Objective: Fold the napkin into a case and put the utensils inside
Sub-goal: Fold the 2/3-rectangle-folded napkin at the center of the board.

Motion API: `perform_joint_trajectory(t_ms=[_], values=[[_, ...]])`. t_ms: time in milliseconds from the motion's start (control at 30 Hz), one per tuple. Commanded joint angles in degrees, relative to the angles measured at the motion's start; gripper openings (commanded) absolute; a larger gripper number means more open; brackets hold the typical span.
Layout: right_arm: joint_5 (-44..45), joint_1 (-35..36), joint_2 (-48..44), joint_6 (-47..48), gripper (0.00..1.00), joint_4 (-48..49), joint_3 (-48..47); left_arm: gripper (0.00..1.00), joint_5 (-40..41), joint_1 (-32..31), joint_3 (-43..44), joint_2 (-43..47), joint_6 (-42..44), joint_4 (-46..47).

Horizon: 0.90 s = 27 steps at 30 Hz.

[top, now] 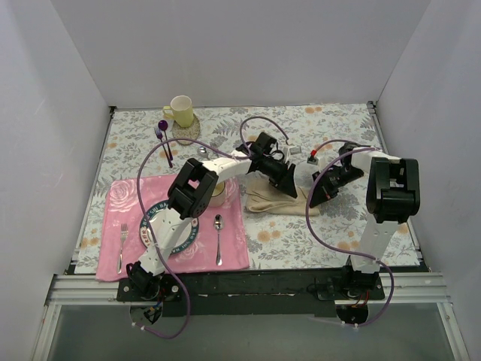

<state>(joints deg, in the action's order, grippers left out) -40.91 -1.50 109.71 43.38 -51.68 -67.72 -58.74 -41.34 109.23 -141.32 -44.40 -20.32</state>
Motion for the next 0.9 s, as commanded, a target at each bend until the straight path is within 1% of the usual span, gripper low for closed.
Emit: perform_joint_trajectory(t_ms=[0, 133, 267, 367, 400, 433, 467, 500, 633, 767, 867], values=[[-1.7, -0.7, 1.6, -2.9, 0.01, 0.4, -1.2, 0.53, 4.4, 1.2, 0.6, 6.1, 0.1, 4.8], [-3.7, -1.5, 2.7, -3.7, 0.01, -0.5, -2.5, 0.56, 6.0, 1.0, 2.6, 5.0, 1.4, 4.8], [-4.8, -2.2, 3.1, -3.7, 0.01, -1.6, -3.6, 0.56, 7.1, 0.6, 2.7, 4.6, 5.2, 4.1], [-4.9, -2.7, 3.6, -3.8, 0.01, -2.5, -4.5, 0.50, 10.2, 0.8, 3.6, 3.9, 8.4, -0.1], [-4.8, -3.1, 3.8, -4.2, 0.01, -2.5, -4.9, 0.44, 11.4, 0.9, 3.0, 4.1, 9.0, -1.0], [-4.7, -3.2, 3.9, -4.4, 0.01, -2.5, -5.0, 0.41, 12.2, 0.9, 2.2, 4.7, 9.3, -1.5], [-4.6, -3.3, 4.1, -4.7, 0.01, -2.5, -5.1, 0.38, 12.2, 0.9, 1.3, 4.8, 10.6, -2.0], [-4.4, -3.6, 4.4, -5.1, 0.01, -2.6, -5.3, 0.32, 12.1, 0.8, 0.9, 4.9, 11.2, -4.0], [-3.4, -4.4, 4.6, -5.9, 0.01, -2.9, -5.5, 0.19, 11.5, -0.8, -0.4, 4.9, 12.2, -7.4], [-3.4, -5.8, 4.8, -6.0, 0.01, -4.7, -6.5, 0.14, 10.8, -2.7, -2.3, 5.1, 11.4, -9.2], [-3.1, -6.7, 4.8, -5.8, 0.01, -5.7, -7.2, 0.12, 9.4, -3.5, -2.9, 4.6, 6.8, -8.8]])
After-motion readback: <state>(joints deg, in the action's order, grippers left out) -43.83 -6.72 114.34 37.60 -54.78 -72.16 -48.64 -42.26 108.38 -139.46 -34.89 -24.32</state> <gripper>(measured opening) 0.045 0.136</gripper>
